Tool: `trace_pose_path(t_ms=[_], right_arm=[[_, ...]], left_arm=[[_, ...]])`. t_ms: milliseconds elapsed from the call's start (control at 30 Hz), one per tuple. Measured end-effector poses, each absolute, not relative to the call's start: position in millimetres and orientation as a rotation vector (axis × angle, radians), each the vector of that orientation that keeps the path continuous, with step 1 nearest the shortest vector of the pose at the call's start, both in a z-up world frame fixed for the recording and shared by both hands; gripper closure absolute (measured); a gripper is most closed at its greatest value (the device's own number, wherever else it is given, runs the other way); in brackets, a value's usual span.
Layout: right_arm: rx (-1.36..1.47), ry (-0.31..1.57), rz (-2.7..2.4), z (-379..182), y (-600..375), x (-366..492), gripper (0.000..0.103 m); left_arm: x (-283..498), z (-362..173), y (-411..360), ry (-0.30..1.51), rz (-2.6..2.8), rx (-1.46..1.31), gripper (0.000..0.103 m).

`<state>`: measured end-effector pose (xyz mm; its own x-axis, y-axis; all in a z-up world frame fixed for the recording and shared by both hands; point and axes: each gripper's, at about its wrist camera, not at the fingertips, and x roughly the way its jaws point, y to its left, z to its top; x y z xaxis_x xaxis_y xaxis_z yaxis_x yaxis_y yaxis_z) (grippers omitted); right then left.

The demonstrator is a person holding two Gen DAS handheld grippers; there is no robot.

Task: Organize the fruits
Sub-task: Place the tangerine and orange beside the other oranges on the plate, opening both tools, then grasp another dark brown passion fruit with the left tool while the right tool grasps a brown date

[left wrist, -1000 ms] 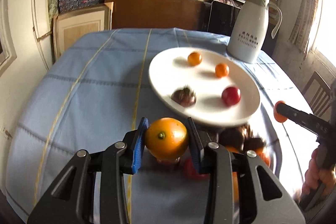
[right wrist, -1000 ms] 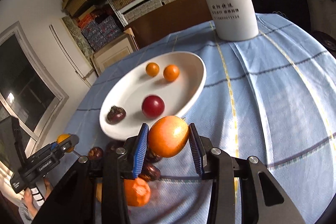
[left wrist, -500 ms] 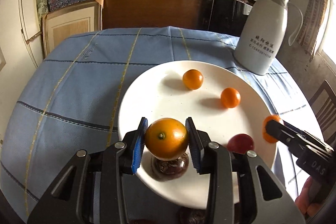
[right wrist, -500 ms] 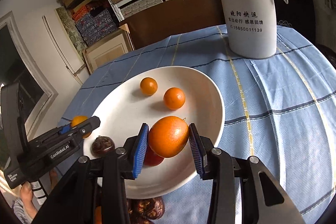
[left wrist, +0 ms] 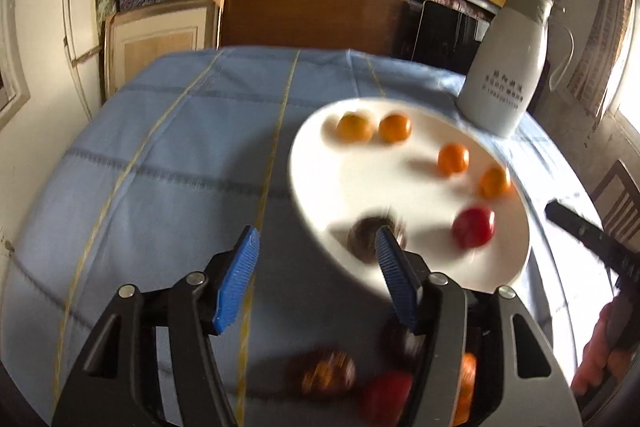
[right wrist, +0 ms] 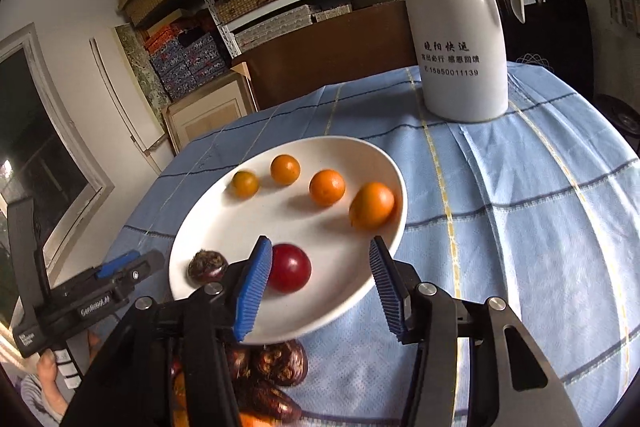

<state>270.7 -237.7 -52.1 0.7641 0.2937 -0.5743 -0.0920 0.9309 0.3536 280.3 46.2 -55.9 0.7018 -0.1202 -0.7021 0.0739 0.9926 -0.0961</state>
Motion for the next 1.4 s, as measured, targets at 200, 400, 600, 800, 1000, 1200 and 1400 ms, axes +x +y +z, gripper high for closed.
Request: trace_pose_path(t_ms=[200, 400, 600, 800, 1000, 1200, 1400], right_arm=[[0.333, 0.668, 0.207, -56, -243, 236, 0.036], [0.345, 0.674, 0.197, -61, -249, 220, 0.031], [0.364, 0.699, 0.19, -66, -252, 224, 0.031], [0.384, 0.726, 0.183, -71, -255, 230, 0.031], [0.398, 0.738, 0.182, -73, -258, 233, 0.03], [0.413, 0.734, 0.184, -73, -260, 233, 0.03], [0.415, 0.734, 0.184, -73, -261, 233, 0.03]], left_arm=[[234, -66, 55, 0.778, -0.078, -0.034, 0.028], [210, -77, 54, 0.792, -0.058, 0.018, 0.024], [226, -83, 71, 0.843, -0.054, -0.083, 0.022], [244, -95, 70, 0.921, -0.129, -0.132, 0.018], [249, -95, 83, 0.929, -0.078, -0.164, 0.009], [245, -96, 117, 0.931, 0.026, -0.268, 0.009], [240, -89, 86, 0.903, -0.052, -0.161, 0.009]])
